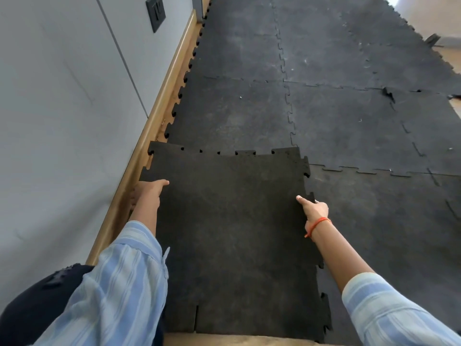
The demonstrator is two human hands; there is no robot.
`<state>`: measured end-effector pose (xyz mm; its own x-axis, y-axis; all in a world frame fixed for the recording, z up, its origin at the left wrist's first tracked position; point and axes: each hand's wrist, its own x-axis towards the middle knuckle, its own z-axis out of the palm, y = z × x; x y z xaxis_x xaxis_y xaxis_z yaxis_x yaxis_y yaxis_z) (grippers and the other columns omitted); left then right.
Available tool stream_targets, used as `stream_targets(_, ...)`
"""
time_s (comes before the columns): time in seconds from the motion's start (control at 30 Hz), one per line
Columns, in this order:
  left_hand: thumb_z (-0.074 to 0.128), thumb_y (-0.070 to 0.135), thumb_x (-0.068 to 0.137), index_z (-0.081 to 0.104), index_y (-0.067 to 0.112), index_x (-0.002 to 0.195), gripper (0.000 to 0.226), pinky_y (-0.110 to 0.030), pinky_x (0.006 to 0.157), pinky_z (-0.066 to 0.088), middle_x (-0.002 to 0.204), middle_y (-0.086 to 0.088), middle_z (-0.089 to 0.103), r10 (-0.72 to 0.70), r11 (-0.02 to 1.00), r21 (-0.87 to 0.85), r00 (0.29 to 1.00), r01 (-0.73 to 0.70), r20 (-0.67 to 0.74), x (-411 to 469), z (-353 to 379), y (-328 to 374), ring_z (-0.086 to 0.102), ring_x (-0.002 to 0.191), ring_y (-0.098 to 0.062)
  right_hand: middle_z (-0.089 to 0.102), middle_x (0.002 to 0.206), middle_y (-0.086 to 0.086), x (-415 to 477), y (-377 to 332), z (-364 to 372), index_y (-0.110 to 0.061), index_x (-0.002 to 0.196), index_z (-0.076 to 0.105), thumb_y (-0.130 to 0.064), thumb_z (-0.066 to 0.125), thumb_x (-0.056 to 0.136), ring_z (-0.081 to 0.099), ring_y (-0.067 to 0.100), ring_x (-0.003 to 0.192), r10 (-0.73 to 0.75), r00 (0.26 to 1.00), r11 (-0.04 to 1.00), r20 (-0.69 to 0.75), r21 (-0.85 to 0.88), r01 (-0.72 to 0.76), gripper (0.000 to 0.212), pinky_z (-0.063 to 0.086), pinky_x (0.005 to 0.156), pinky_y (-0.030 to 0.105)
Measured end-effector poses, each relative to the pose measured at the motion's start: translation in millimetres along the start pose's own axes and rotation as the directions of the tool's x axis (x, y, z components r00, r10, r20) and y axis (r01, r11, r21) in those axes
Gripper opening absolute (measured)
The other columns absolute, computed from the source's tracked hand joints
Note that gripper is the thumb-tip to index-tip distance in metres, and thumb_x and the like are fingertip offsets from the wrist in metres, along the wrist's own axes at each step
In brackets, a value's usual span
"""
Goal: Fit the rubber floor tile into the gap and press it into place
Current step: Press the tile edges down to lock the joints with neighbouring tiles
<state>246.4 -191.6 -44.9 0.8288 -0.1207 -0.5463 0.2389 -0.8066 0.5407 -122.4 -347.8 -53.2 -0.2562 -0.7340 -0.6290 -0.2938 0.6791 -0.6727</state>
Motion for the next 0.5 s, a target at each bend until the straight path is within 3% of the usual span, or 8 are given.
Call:
stream_targets(0.1,0.073,0.052,0.075,0.032,0.01,0.145,0.092,-0.047,0.104,0.041,0.147,-0.013,0.038,-0.023,0.999,0.05,0.988,0.016,0.15,-4,9,2,0.042,0.13,-0.035,0.04,0.145,0.017,-13,0,1,-0.011,0.134,0.05,-0.036,0.071,0.082,0.03,0.036,0.136,-0.095,0.993,0.902,-0.072,-0.427,0.056,0.062,0.032,0.112,0.046)
stream_targets(0.2,0.07,0.06,0.073,0.012,0.014,0.152,0.108,-0.051,0.111,0.026,0.16,-0.015,0.0,-0.019,0.957,0.286,0.97,-0.053,0.243,-20,26,7,0.017,0.143,-0.039,0.037,0.14,0.016,-35,6,11,-0.011,0.123,0.059,-0.032,0.063,0.087,0.028,0.037,0.133,-0.279,0.958,0.711,-0.063,-0.684,0.162,0.041,0.037,0.105,0.048)
stream_targets(0.27,0.064,0.063,0.077,0.004,0.012,0.154,0.111,-0.054,0.117,0.013,0.159,-0.017,-0.015,0.054,0.879,0.438,0.953,-0.186,0.297,-28,38,7,0.001,0.146,-0.039,0.032,0.144,0.017,-48,9,19,-0.009,0.127,0.054,-0.039,0.063,0.086,0.025,0.037,0.135,-0.327,0.944,0.598,0.051,-0.762,0.248,0.052,0.037,0.105,0.05)
stream_targets(0.4,0.058,0.065,0.081,-0.003,0.018,0.154,0.106,-0.059,0.115,0.001,0.158,-0.013,-0.023,0.231,0.697,0.512,0.833,-0.503,0.503,-31,58,12,-0.015,0.146,-0.034,0.0,0.16,0.018,-54,23,30,-0.015,0.152,0.013,-0.055,0.065,0.08,0.003,0.035,0.147,-0.284,0.912,0.332,0.297,-0.862,0.384,0.097,0.025,0.114,0.051)
stream_targets(0.5,0.06,0.067,0.078,-0.008,0.024,0.153,0.111,-0.059,0.115,0.003,0.158,-0.01,-0.026,0.289,0.524,0.564,0.757,-0.638,0.586,-41,76,13,-0.017,0.145,-0.033,-0.011,0.159,0.02,-54,29,35,-0.016,0.153,0.004,-0.054,0.063,0.083,-0.007,0.037,0.148,-0.259,0.91,0.289,0.323,-0.873,0.392,0.098,0.019,0.117,0.056)
